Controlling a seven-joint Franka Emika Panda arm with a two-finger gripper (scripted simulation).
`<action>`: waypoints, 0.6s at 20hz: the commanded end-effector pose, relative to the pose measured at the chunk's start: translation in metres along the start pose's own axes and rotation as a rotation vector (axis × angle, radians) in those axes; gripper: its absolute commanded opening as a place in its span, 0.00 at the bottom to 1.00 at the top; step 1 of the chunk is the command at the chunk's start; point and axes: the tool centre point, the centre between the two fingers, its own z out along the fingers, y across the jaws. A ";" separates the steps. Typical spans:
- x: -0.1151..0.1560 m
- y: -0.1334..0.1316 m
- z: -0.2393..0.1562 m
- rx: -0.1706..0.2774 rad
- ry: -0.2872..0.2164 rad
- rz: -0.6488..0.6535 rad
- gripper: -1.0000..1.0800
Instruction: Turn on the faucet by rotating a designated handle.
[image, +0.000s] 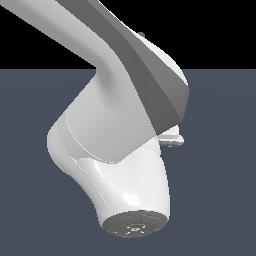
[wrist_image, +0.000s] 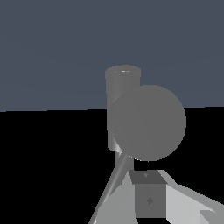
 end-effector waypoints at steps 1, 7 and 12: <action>0.004 -0.042 -0.006 0.071 0.016 -0.025 0.00; 0.018 -0.014 -0.003 0.013 0.014 -0.006 0.00; 0.030 -0.033 -0.005 0.039 0.014 -0.014 0.00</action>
